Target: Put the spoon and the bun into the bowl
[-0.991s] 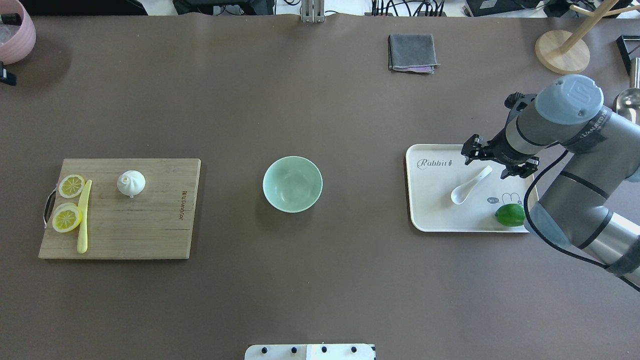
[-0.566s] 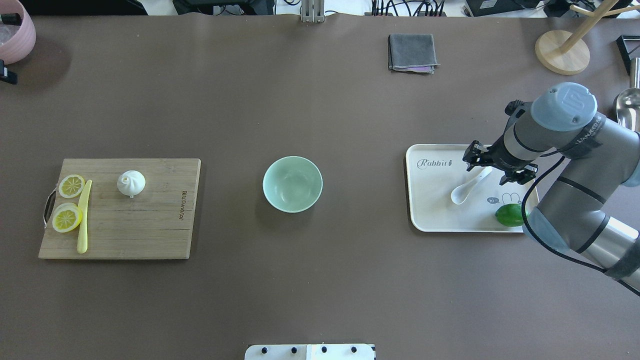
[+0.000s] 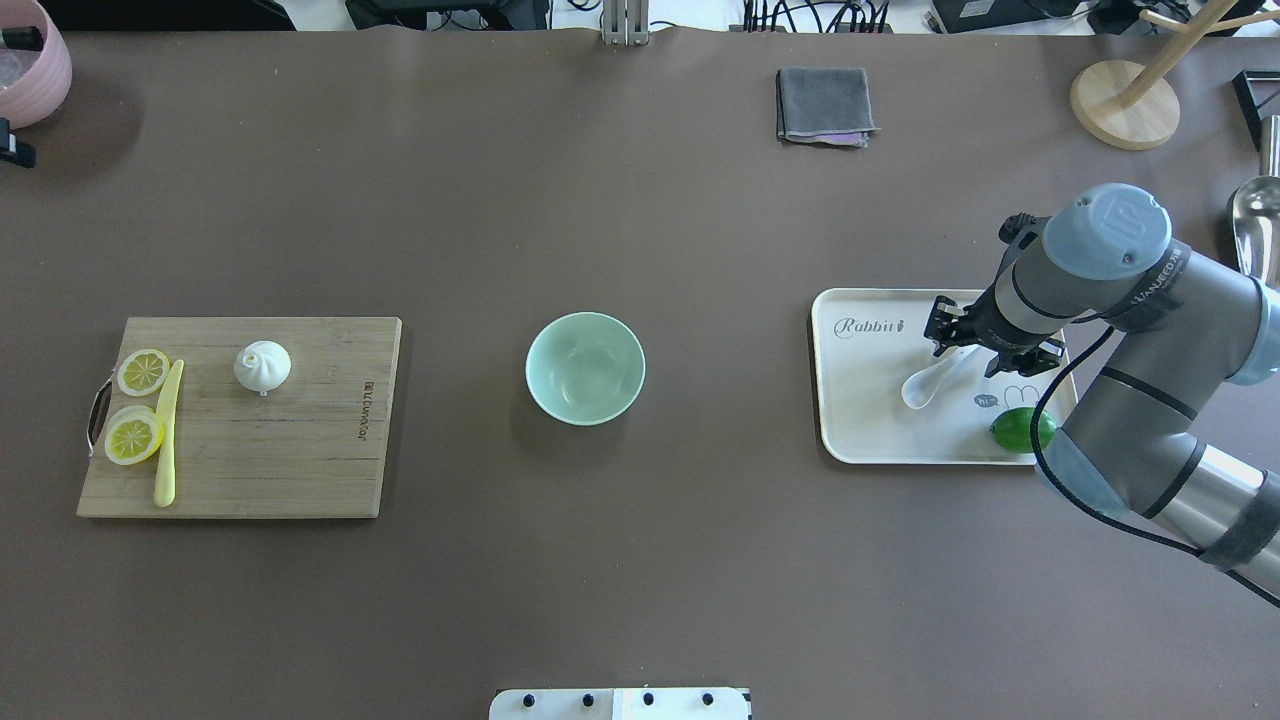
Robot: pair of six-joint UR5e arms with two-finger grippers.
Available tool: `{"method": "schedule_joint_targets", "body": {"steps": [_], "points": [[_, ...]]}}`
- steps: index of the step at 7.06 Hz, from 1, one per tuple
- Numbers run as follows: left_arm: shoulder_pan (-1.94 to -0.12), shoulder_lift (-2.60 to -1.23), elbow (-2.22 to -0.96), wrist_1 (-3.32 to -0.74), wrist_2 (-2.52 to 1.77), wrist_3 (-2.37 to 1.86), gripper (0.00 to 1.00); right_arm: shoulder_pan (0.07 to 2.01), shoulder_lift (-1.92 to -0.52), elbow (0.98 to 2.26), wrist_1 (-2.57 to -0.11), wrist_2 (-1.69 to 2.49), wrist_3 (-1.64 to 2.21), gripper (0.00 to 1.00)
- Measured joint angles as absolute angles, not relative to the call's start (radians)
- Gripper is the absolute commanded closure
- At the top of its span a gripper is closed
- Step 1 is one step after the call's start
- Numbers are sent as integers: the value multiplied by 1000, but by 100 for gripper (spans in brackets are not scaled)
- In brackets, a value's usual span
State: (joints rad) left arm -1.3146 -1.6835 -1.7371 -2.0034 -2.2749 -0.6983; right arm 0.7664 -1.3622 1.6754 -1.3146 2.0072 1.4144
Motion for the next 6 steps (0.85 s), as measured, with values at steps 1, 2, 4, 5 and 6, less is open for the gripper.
{"method": "schedule_joint_targets", "body": {"steps": [1, 2, 4, 5, 6], "points": [[-1315, -1686, -1737, -2003, -2275, -698, 2, 764, -1363, 1674, -1315, 2007, 1415, 70], [-1314, -1688, -1738, -2002, -2274, -698, 2, 762, -1363, 1674, -1315, 2007, 1421, 100], [-1314, -1693, -1737, -2002, -2273, -697, 2, 760, -1363, 1674, -1313, 2007, 1435, 100], [-1314, -1697, -1736, -2001, -2274, -698, 2, 760, -1362, 1678, -1312, 2008, 1438, 100], [-1313, -1699, -1738, -2001, -2274, -701, 2, 764, -1359, 1688, -1313, 2011, 1439, 100]]}}
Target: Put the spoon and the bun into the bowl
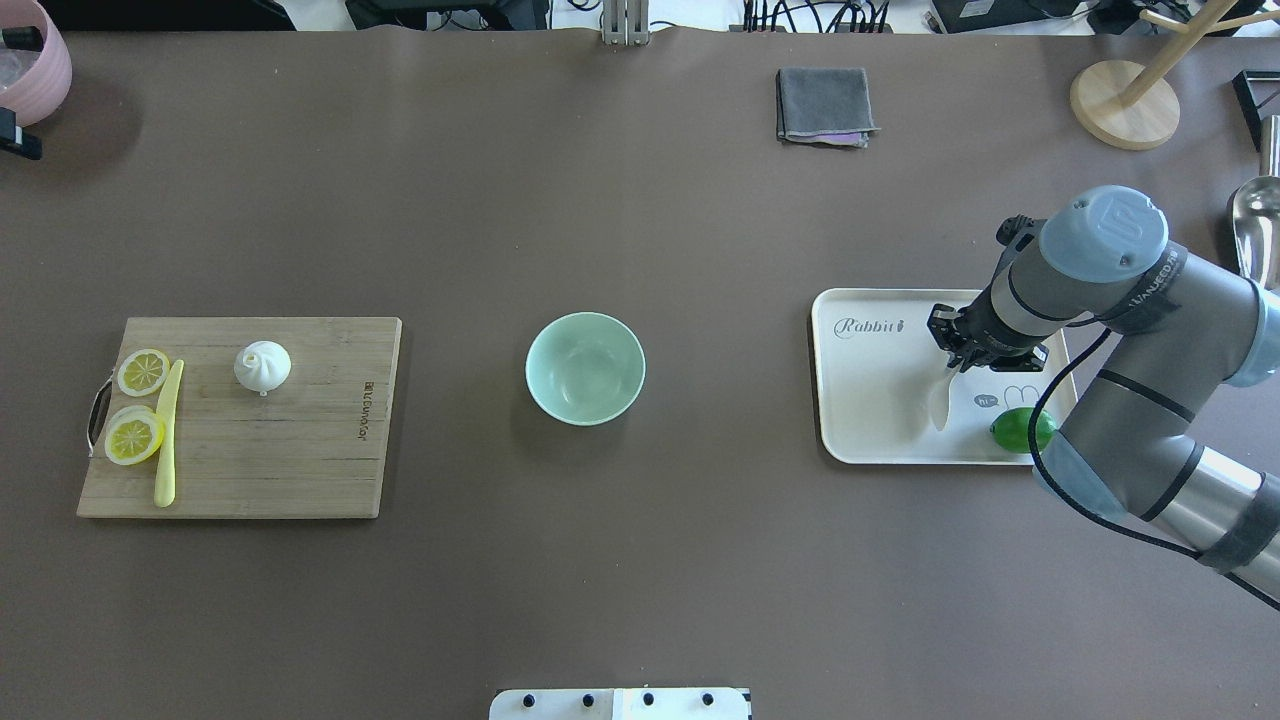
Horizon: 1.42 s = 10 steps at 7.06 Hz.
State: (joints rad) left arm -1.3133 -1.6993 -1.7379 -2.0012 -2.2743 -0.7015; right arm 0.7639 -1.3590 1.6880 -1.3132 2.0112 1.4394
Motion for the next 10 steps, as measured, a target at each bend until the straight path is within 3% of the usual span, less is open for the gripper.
{"method": "schedule_joint_targets", "body": {"steps": [5, 10], "points": [[-1237, -1697, -1747, -2004, -2274, -709, 2, 802, -1261, 1803, -1395, 2082, 1440, 100], [-888, -1659, -1831, -2022, -2044, -875, 2, 732, -1053, 1809, -1503, 2076, 1422, 100]]}}
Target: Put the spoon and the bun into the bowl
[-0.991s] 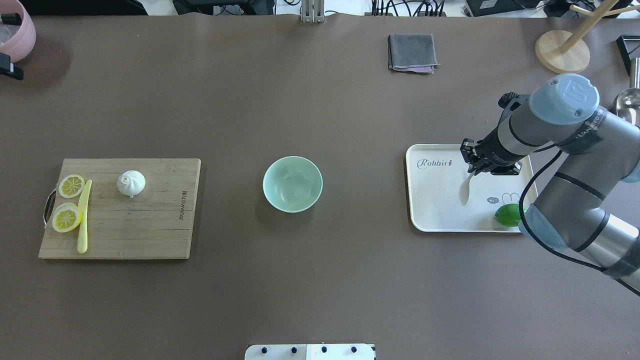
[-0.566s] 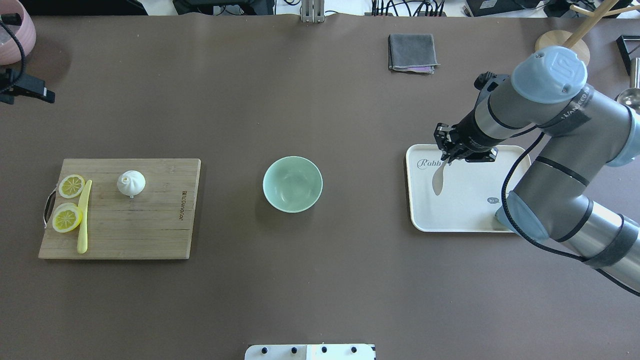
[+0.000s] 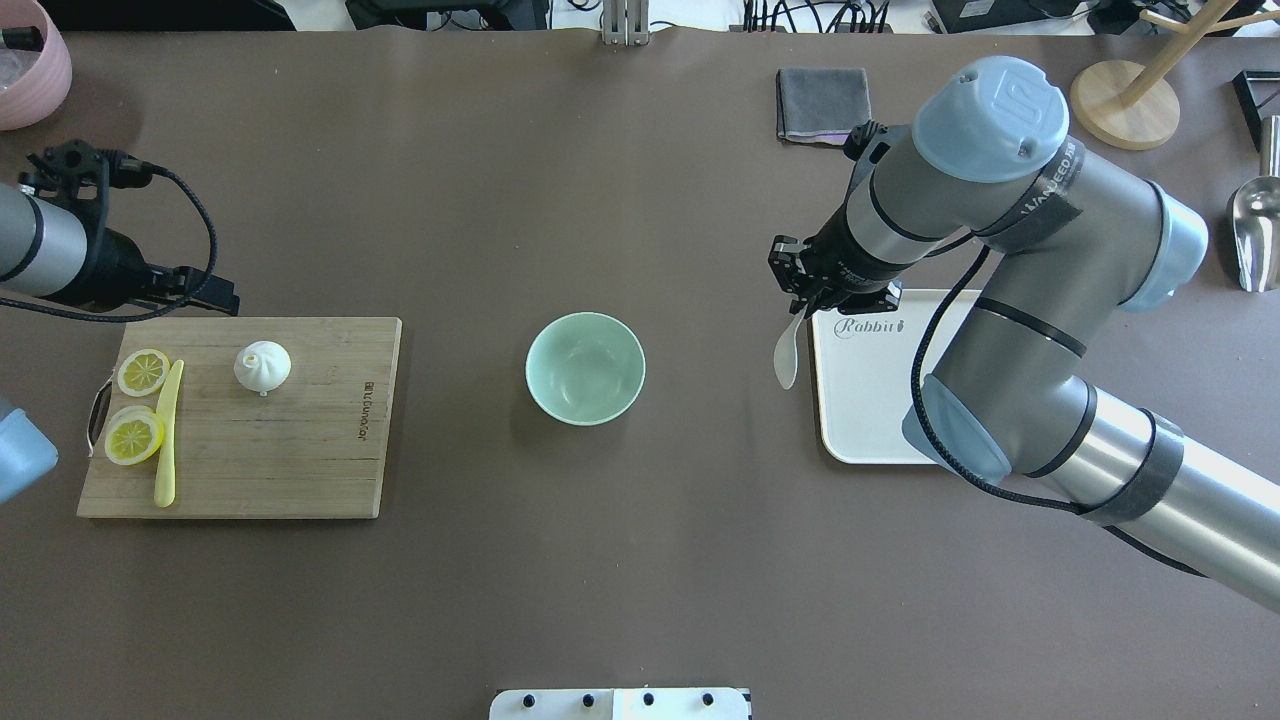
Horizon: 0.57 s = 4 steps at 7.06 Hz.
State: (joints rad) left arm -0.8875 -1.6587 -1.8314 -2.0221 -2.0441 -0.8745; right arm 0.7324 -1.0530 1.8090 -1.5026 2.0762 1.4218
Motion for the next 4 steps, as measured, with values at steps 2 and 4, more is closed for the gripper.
{"method": "schedule_joint_targets", "body": {"steps": [2, 4], "points": [[-813, -1666, -1808, -2043, -2009, -923, 3, 723, -1016, 1799, -1512, 2067, 1417, 100], [-757, -1674, -1759, -2091, -1962, -943, 7, 722, -1005, 1792, -1514, 2062, 1397, 100]]}}
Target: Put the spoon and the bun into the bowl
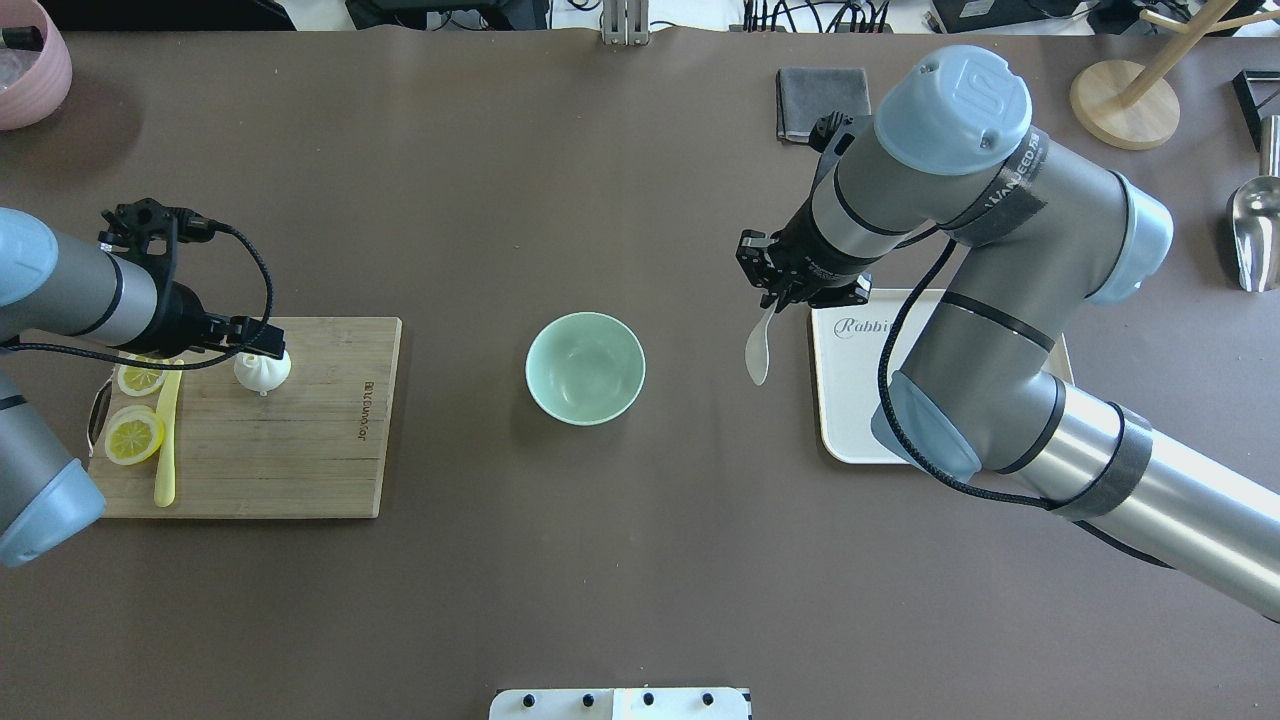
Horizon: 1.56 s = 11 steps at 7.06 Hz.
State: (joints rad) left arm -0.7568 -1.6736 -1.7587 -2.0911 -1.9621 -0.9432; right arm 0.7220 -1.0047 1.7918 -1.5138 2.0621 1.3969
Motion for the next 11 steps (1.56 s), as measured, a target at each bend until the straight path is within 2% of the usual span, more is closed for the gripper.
{"method": "schedule_joint_targets", "body": {"steps": [2, 5, 7, 9, 11], "points": [[-747, -1674, -1714, -2147, -1951, -954, 100, 719, -999, 1788, -1513, 2062, 1390, 100], [-747, -1671, -1735, -2154, -1956, -1014, 100, 706, -980, 1776, -1512, 2058, 1392, 100], [-773, -1678, -1804, -2117, -2007, -1020, 100, 674, -948, 1764, -1508, 2029, 1386, 100], [-840, -1716, -1864, -2054, -2101, -1024, 100, 630, -879, 1720, -1493, 1979, 1365, 100], [-856, -1737, -1876, -2038, -2122, -1025, 100, 604, -841, 1647, -1377, 1918, 1363, 100]]}}
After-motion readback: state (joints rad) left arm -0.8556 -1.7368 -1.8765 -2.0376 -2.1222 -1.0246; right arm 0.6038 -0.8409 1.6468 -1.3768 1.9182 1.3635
